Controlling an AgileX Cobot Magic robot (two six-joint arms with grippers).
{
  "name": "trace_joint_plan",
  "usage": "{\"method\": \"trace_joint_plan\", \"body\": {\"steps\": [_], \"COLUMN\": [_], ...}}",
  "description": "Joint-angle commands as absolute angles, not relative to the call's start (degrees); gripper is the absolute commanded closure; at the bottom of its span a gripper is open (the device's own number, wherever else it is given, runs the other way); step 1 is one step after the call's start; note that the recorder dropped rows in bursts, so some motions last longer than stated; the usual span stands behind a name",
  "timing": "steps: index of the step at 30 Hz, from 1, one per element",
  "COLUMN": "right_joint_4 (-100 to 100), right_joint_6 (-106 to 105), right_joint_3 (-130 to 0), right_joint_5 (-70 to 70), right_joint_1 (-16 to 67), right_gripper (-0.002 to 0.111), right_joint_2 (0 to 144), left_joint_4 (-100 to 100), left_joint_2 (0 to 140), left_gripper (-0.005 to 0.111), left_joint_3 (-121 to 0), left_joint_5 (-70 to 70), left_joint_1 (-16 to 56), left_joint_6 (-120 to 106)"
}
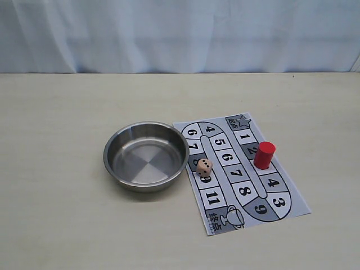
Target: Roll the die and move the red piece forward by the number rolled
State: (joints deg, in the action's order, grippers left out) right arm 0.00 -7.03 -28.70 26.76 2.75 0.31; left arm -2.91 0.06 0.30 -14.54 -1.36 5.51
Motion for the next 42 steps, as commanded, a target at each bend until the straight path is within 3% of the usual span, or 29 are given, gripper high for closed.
{"method": "trace_joint_plan", "body": {"steps": [1, 6, 21, 42], "right_joint_4": [0.39, 0.39, 0.39, 0.39], "right_joint_6": [-7.25, -7.25, -8.18, -3.35], "right_joint_3": [-22.32, -14.18, -0.13, 0.00], "right_joint_5": [18.94, 10.78, 5.55, 11.91], "right_joint_1": [2.82, 2.82, 2.82, 2.82], "right_gripper": [0.104, 0.104, 0.104, 0.104], "right_joint_2": [0.00, 0.00, 0.00, 0.00], "left_joint_4": [-2.78, -2.78, -2.68, -2.79], "left_joint_2": [0.00, 0.00, 0.00, 0.00], "left_gripper": [0.107, 0.107, 0.107, 0.107], "left_joint_3": [0.00, 0.00, 0.00, 0.00], "left_joint_5": [-13.88, -13.88, -13.88, -13.88], "left_joint_1": [-1.36, -1.36, -1.36, -1.36], "left_joint_6": [5.76, 5.76, 5.76, 5.76]}}
